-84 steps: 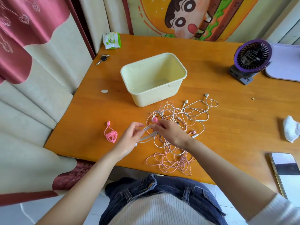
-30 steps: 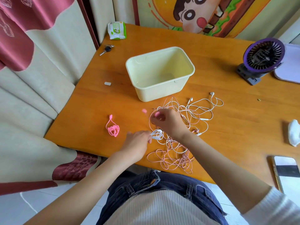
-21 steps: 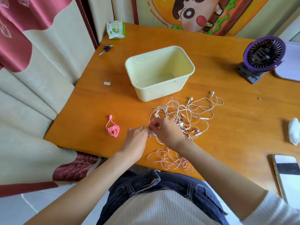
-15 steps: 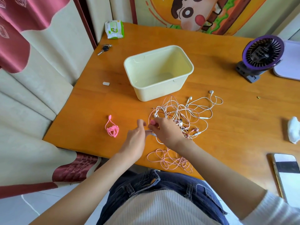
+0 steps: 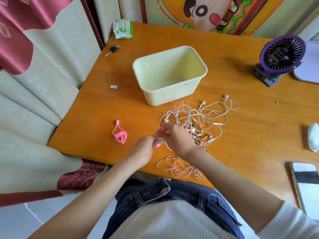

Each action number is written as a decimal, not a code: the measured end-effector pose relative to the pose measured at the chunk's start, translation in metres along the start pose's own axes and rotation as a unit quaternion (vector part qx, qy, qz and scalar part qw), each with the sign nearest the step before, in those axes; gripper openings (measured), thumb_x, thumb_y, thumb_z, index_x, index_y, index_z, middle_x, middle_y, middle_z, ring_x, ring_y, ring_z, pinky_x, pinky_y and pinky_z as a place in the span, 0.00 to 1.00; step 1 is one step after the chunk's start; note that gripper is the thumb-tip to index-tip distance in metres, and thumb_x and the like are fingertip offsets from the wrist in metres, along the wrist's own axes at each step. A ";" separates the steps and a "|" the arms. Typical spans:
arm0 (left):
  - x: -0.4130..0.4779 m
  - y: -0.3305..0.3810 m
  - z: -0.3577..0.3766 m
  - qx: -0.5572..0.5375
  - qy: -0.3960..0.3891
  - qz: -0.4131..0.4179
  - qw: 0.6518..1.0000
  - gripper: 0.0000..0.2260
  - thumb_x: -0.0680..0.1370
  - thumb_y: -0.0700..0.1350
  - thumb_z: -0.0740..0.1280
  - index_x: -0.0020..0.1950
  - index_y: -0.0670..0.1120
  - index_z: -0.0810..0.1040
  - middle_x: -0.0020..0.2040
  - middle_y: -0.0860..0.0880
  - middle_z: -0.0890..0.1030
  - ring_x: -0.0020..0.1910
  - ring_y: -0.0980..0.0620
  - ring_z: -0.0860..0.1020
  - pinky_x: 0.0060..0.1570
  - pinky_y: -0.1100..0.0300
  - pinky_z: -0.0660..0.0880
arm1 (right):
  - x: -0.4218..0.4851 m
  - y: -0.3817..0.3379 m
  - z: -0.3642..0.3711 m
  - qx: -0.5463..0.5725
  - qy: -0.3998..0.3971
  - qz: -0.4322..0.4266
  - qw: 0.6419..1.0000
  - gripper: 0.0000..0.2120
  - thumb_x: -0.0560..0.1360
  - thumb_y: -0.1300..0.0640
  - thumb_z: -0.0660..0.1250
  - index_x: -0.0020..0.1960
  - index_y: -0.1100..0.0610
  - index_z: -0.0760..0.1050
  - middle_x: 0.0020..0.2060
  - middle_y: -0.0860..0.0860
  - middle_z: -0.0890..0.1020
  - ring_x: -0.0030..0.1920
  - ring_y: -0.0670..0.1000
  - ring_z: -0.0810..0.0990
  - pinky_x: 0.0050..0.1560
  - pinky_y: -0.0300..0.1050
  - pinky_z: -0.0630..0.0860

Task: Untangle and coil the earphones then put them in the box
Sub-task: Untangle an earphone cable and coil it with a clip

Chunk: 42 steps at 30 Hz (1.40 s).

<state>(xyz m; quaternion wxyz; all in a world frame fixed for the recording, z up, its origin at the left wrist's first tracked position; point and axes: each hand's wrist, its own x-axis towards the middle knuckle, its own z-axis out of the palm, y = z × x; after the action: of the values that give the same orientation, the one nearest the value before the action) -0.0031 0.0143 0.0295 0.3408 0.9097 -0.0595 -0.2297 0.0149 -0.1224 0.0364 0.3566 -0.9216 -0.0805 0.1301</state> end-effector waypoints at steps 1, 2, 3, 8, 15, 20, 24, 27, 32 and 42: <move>0.001 0.000 0.001 0.017 -0.002 0.003 1.000 0.14 0.83 0.45 0.54 0.62 0.41 0.75 0.56 0.42 0.81 0.54 0.44 0.79 0.42 0.59 0.70 | 0.001 0.000 0.000 0.008 0.009 -0.007 1.000 0.07 0.78 0.56 0.63 0.48 0.58 0.78 0.47 0.54 0.79 0.46 0.55 0.77 0.42 0.46 0.70; 0.000 0.000 0.001 0.036 -0.005 0.002 0.999 0.14 0.83 0.45 0.54 0.60 0.40 0.75 0.53 0.41 0.81 0.49 0.43 0.78 0.39 0.58 0.68 | 0.002 -0.001 0.000 0.014 0.020 -0.013 1.000 0.07 0.78 0.56 0.63 0.48 0.59 0.78 0.46 0.54 0.78 0.44 0.55 0.75 0.42 0.45 0.69; 0.001 0.000 0.001 0.050 -0.008 -0.003 0.999 0.14 0.83 0.45 0.54 0.57 0.39 0.75 0.51 0.41 0.81 0.45 0.44 0.77 0.35 0.59 0.65 | 0.003 -0.002 -0.001 0.019 0.031 -0.017 0.999 0.07 0.78 0.57 0.63 0.48 0.60 0.78 0.45 0.54 0.78 0.42 0.54 0.74 0.41 0.45 0.69; 0.002 -0.005 0.001 0.046 -0.015 -0.018 0.999 0.14 0.83 0.44 0.52 0.54 0.40 0.76 0.58 0.44 0.80 0.56 0.47 0.78 0.48 0.57 0.71 | 0.002 -0.005 -0.005 0.036 0.053 -0.035 0.997 0.07 0.77 0.59 0.64 0.48 0.62 0.79 0.41 0.51 0.74 0.38 0.49 0.70 0.40 0.40 0.66; 0.018 -0.015 -0.007 0.074 0.018 -0.070 0.995 0.18 0.83 0.44 0.50 0.47 0.45 0.78 0.51 0.47 0.82 0.42 0.50 0.75 0.41 0.59 0.66 | -0.018 -0.009 0.001 0.099 0.057 0.005 0.993 0.06 0.75 0.67 0.61 0.45 0.65 0.76 0.36 0.57 0.79 0.37 0.57 0.81 0.41 0.52 0.78; 0.025 -0.008 -0.010 0.050 0.052 -0.096 0.993 0.17 0.83 0.43 0.51 0.45 0.44 0.78 0.48 0.46 0.81 0.45 0.44 0.76 0.39 0.57 0.65 | -0.028 -0.008 0.000 0.224 0.031 0.101 0.969 0.06 0.74 0.68 0.60 0.44 0.61 0.74 0.33 0.55 0.81 0.29 0.43 0.81 0.34 0.39 0.80; 0.027 0.016 -0.019 -0.007 0.075 -0.088 0.993 0.16 0.80 0.39 0.53 0.38 0.44 0.76 0.43 0.44 0.81 0.44 0.42 0.76 0.41 0.54 0.68 | -0.028 0.001 -0.002 0.442 -0.009 0.193 0.876 0.03 0.75 0.68 0.63 0.44 0.63 0.75 0.34 0.56 0.82 0.31 0.49 0.83 0.34 0.39 0.80; 0.025 0.031 -0.025 -0.043 0.045 -0.053 0.997 0.18 0.80 0.39 0.53 0.33 0.48 0.72 0.38 0.48 0.79 0.38 0.47 0.74 0.42 0.54 0.72 | -0.026 0.014 -0.007 0.514 -0.072 0.229 0.823 0.03 0.77 0.65 0.63 0.45 0.62 0.75 0.36 0.56 0.82 0.34 0.47 0.82 0.34 0.35 0.78; 0.015 0.037 -0.031 -0.180 -0.136 -0.030 0.974 0.16 0.82 0.39 0.52 0.37 0.45 0.72 0.28 0.52 0.70 0.29 0.56 0.67 0.34 0.61 0.68 | -0.021 0.034 -0.014 0.521 -0.186 0.204 0.808 0.04 0.77 0.62 0.63 0.49 0.60 0.76 0.33 0.46 0.82 0.32 0.40 0.79 0.31 0.29 0.74; -0.004 0.047 -0.034 -0.034 -0.385 -0.001 0.922 0.15 0.82 0.41 0.53 0.38 0.44 0.73 0.20 0.59 0.72 0.23 0.63 0.69 0.33 0.65 0.67 | -0.003 0.041 -0.033 0.356 -0.272 0.060 0.892 0.11 0.71 0.69 0.68 0.41 0.53 0.83 0.35 0.49 0.84 0.36 0.46 0.81 0.40 0.37 0.78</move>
<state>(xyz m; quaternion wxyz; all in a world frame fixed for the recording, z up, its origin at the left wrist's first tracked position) 0.0109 0.0000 0.0842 0.3220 0.7392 -0.1771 -0.5644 0.0244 -0.1746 0.0325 0.6168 -0.6644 -0.0667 0.4166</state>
